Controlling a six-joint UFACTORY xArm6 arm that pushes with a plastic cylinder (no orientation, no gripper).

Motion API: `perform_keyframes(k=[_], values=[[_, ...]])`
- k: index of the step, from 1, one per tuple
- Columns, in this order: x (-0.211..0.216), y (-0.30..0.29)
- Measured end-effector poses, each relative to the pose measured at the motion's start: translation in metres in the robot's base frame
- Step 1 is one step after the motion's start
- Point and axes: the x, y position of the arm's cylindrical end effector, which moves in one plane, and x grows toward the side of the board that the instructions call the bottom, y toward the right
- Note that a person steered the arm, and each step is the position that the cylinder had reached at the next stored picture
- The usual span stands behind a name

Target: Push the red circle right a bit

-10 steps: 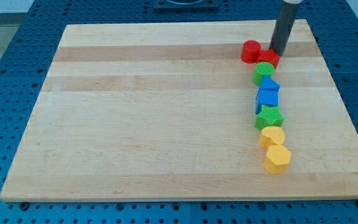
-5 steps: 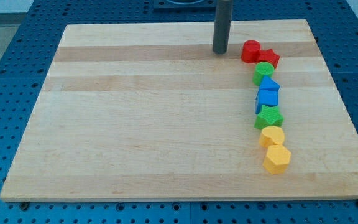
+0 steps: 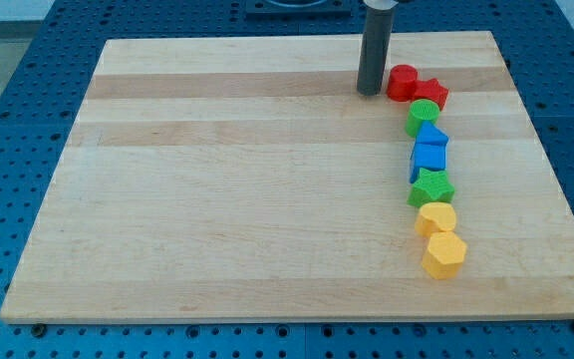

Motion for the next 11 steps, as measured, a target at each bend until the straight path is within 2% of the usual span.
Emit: perform_keyframes(k=[3, 6, 10, 11], values=[[0.013, 0.017], [-0.017, 0.017], [-0.019, 0.034], [-0.036, 0.013]])
